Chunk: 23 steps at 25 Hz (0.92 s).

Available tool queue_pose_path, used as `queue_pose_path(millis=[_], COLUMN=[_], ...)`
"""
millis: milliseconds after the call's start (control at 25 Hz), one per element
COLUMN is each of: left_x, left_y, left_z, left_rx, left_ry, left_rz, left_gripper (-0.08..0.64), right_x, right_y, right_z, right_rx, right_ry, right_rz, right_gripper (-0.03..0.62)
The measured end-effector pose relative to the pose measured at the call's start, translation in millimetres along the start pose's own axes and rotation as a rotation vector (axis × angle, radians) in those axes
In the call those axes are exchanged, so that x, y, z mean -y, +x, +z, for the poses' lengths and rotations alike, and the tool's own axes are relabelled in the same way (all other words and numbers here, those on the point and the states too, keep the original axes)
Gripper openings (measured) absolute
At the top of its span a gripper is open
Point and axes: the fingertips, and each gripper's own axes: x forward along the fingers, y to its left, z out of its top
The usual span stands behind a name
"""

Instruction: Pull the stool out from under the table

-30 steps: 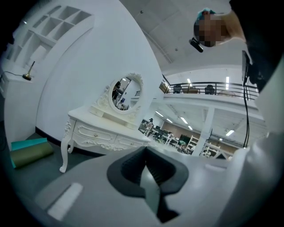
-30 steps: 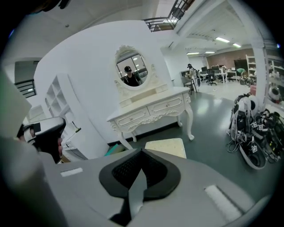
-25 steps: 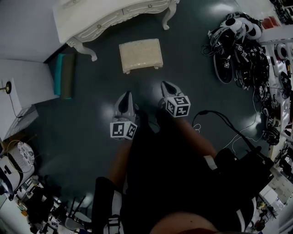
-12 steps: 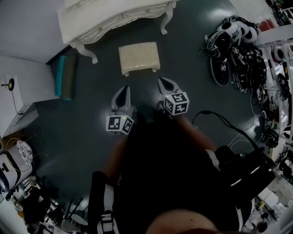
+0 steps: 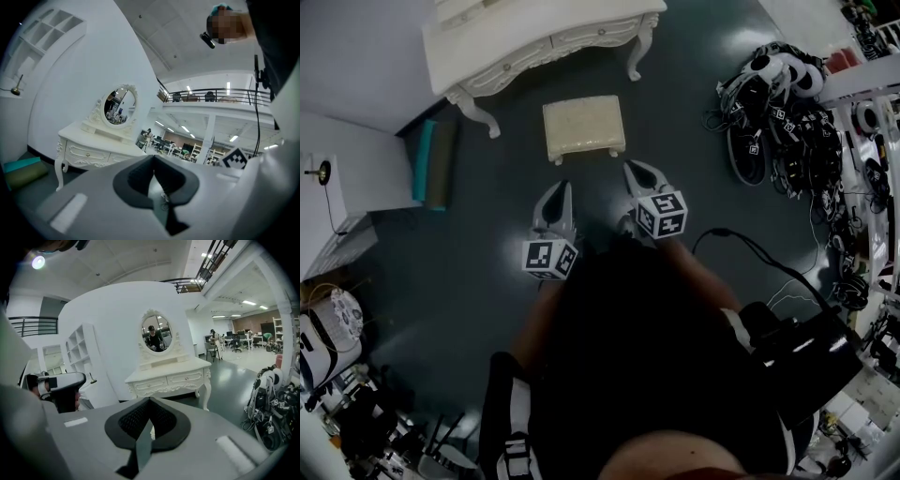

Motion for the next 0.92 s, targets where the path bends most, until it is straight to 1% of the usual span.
queue_pose_path(millis=[320, 680, 920], left_x=[-5.3, -2.3, 1.6], left_y=[-2.3, -3.6, -3.5], left_z=[2.0, 1.6, 2.1], left_rx=[0.008, 0.017, 0.017], left_ry=[-0.001, 0.001, 0.001], left_rz=[0.026, 0.016, 0.014], left_gripper=[0.011, 0.011, 0.011], right_x=[-2.9, -5.3, -5.2], right_y=[2.5, -1.4, -4.7], right_z=[5.7, 8.5, 9.6], right_rx=[0.012, 0.037, 0.037], right_ry=[-0.029, -0.05, -0.052], right_rz=[0.01, 0.013, 0.023], right_gripper=[-0.003, -0.003, -0.003])
